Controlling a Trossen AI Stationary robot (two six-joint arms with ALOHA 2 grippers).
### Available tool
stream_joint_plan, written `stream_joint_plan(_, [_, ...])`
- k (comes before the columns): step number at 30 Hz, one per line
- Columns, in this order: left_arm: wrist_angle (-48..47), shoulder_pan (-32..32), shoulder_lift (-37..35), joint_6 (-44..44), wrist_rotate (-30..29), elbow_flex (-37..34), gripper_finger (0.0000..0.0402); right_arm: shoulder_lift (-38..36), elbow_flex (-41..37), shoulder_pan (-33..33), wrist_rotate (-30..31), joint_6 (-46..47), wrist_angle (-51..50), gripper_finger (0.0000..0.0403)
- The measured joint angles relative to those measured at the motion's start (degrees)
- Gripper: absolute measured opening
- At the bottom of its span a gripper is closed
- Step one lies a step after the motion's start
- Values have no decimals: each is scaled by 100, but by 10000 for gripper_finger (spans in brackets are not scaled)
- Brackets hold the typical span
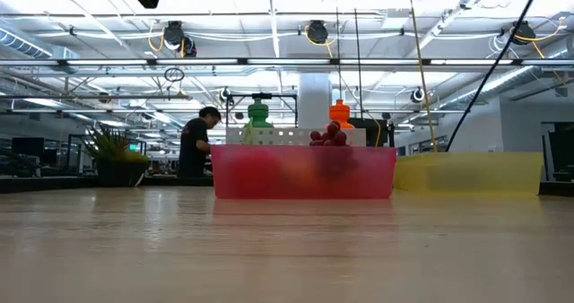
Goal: Pick & Place Food Item
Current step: Return to Home Position
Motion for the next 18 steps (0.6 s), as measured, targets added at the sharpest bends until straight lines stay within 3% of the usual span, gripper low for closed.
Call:
stream_joint_plan(3, [-445,-1,0,91,-43,0,324,-611,-4,305,-664,120,-891,255])
stream_joint_plan(6, [-369,4,-4,47,-199,-177,324,-1171,-65,536,-681,503,-1903,258])
stream_joint_plan(9, [264,76,-4,255,156,-679,324,-1448,-699,687,-701,1279,-1922,259])
stream_joint_plan(11, [669,165,0,553,461,-1103,324,-1538,-1316,684,-746,1497,-1365,257])
stream_joint_plan(13, [1196,388,-31,354,372,-1542,324,-1697,-1981,630,-876,1614,-461,256])
stream_joint_plan(15, [1645,657,-224,144,295,-1948,324,-1861,-2637,495,-1460,1619,598,256])
stream_joint_plan(18, [2216,1073,-592,6,659,-2518,324,-2184,-3615,106,-2326,1632,2043,256])
